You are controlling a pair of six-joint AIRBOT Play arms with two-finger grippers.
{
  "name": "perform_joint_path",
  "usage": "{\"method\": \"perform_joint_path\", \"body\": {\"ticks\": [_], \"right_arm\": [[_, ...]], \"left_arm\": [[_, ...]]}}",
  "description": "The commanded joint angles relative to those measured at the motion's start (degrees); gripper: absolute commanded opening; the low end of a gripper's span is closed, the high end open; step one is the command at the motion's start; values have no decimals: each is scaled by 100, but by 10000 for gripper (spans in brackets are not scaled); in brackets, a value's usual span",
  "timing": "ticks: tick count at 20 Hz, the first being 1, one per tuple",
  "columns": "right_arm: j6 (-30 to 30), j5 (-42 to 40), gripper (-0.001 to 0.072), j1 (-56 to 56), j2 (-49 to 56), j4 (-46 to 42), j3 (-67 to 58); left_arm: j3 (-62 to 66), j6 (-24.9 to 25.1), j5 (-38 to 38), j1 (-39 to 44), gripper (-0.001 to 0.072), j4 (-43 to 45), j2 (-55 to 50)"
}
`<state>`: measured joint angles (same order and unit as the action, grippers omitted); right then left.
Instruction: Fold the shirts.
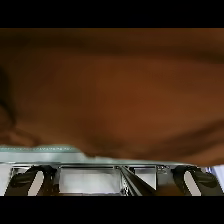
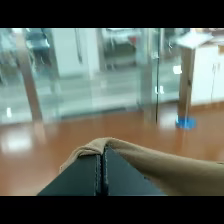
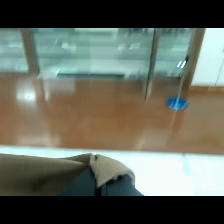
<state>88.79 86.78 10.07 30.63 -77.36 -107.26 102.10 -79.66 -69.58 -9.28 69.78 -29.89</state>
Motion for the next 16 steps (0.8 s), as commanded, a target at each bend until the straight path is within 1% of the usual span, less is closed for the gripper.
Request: {"method": "perform_joint_path", "body": {"ticks": [1,2,4,6,8,10,12,14,16], "right_arm": [[37,278,25,0,-57,468,839],[22,208,25,0,-57,586,1314],[4,-229,25,0,-55,769,2339],[-55,-872,25,0,120,925,3353],[-203,-1484,25,0,603,1110,3958],[-372,-1897,25,-7,1375,1410,4146],[-699,-2302,25,-7,2280,1816,4142],[-776,-2852,25,-7,3150,2044,4070],[-800,-3252,25,-7,4068,2205,3742]], "left_arm": [[-636,-275,-205,525,15,494,24],[-935,-275,-190,525,15,507,-50],[-1574,-273,-7,527,16,505,-328],[-2190,-273,514,527,16,503,-706],[-2597,-275,1121,538,16,457,-1237],[-2704,-273,1434,538,16,271,-1947],[-2702,-275,1683,538,16,125,-2695],[-2699,-293,2096,538,16,46,-3445],[-2699,-599,2551,538,16,44,-4072]]}}
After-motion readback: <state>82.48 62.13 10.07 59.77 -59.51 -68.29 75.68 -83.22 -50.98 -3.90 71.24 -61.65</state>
